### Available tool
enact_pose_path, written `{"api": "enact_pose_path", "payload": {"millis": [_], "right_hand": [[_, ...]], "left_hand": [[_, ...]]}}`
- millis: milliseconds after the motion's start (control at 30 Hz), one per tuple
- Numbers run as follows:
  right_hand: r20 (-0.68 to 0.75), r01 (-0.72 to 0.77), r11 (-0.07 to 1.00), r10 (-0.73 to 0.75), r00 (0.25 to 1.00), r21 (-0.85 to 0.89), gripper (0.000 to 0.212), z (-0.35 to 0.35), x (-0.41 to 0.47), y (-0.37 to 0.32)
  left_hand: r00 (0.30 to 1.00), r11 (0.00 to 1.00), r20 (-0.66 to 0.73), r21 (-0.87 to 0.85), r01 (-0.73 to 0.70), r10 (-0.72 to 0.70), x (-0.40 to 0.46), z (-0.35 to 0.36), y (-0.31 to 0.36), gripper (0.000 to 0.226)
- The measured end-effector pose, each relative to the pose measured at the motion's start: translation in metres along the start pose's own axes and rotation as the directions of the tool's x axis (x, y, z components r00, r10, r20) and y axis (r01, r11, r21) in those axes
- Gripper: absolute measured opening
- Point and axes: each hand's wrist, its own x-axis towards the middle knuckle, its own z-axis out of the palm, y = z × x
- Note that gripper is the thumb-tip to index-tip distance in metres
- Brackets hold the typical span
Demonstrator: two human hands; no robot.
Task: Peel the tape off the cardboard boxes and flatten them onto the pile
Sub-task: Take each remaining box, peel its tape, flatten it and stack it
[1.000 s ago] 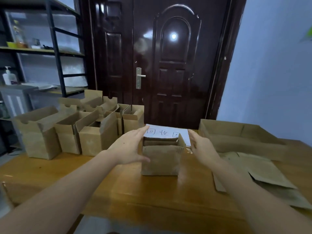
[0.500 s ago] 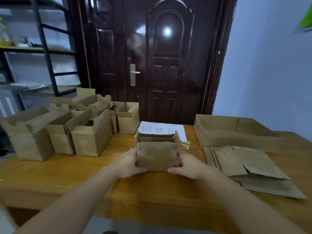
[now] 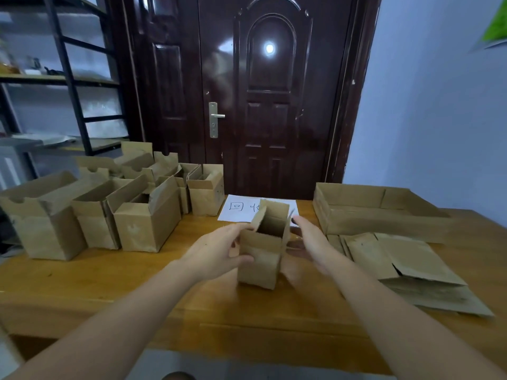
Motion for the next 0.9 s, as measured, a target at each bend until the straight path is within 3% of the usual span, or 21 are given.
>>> {"api": "enact_pose_path", "payload": {"millis": [67, 133, 267, 333, 433, 533, 700, 900], "right_hand": [[0.079, -0.054, 0.998, 0.052, 0.996, 0.025, 0.063, 0.001, -0.003, -0.004], [0.077, -0.046, 0.997, 0.051, 0.996, -0.069, 0.07, 0.001, -0.005, -0.005], [0.024, -0.016, 0.999, 0.017, 1.0, -0.031, 0.029, -0.001, -0.009, -0.006], [0.007, 0.022, 0.997, -0.022, 1.0, -0.074, 0.031, -0.006, -0.007, 0.0], [-0.029, 0.082, 0.986, -0.087, 0.996, -0.142, 0.058, -0.011, -0.006, 0.012], [-0.054, 0.16, 0.946, -0.182, 0.982, -0.281, 0.048, -0.007, -0.005, 0.021], [-0.042, 0.189, 0.853, -0.239, 0.97, -0.486, 0.047, 0.004, 0.0, 0.031], [-0.054, 0.124, 0.905, -0.16, 0.986, -0.408, 0.048, 0.031, 0.001, 0.046]], "left_hand": [[0.99, 0.983, -0.001, 0.124, -0.138, 0.139, 0.004, -0.003, 0.008, 0.075], [0.977, 0.956, 0.07, 0.203, -0.21, 0.2, 0.011, -0.006, 0.013, 0.085], [0.95, 0.91, 0.23, 0.309, -0.278, 0.212, 0.023, -0.018, 0.015, 0.1], [0.971, 0.917, 0.178, 0.337, -0.212, 0.159, 0.021, -0.019, 0.012, 0.099], [0.998, 0.938, -0.007, 0.341, -0.057, 0.063, 0.011, -0.014, 0.008, 0.096], [0.991, 0.939, -0.131, 0.335, 0.075, -0.032, 0.006, -0.003, 0.0, 0.092], [0.984, 0.981, -0.041, 0.07, 0.178, -0.176, -0.003, 0.02, 0.004, 0.073], [0.965, 0.947, 0.048, -0.188, 0.261, -0.256, -0.01, 0.039, 0.007, 0.061]]}}
